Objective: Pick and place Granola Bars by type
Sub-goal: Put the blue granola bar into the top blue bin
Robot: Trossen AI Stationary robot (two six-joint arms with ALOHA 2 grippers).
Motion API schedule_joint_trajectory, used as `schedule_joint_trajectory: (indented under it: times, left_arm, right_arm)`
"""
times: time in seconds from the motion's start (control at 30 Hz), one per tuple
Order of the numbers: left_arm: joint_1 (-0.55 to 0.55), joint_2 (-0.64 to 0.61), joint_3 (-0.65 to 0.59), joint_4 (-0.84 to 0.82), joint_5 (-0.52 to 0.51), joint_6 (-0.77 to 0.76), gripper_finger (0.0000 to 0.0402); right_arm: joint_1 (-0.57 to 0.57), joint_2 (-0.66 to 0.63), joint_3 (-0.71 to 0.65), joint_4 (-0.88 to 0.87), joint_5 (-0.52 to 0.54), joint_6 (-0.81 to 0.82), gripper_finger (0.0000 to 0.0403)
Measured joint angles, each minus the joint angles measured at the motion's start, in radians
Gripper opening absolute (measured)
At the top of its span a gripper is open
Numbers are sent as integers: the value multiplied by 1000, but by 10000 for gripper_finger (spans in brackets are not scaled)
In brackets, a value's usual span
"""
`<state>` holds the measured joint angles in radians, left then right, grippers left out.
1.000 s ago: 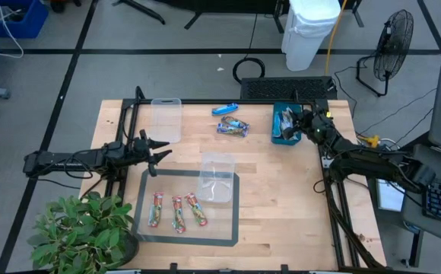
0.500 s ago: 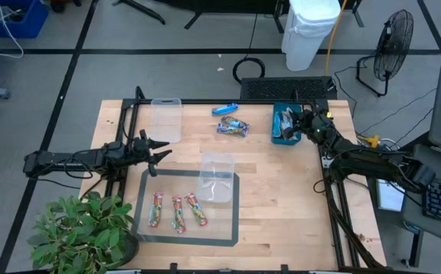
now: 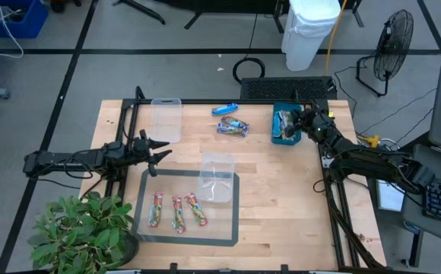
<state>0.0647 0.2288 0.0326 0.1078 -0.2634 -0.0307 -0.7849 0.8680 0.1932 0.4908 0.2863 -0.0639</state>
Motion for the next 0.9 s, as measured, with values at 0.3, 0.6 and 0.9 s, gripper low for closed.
schedule_joint_trajectory:
  times: [0.3, 0.6, 0.9]
  left_arm:
    - [0, 0, 0, 0, 0, 0, 157]
    - [0, 0, 0, 0, 0, 0, 157]
    - [0, 0, 0, 0, 0, 0, 157]
  right_arm:
    - [3, 0, 0, 21, -57, 37, 62]
    - [3, 0, 0, 97, -288, 15, 59]
    - [3, -69, 0, 102, -367, 72, 59]
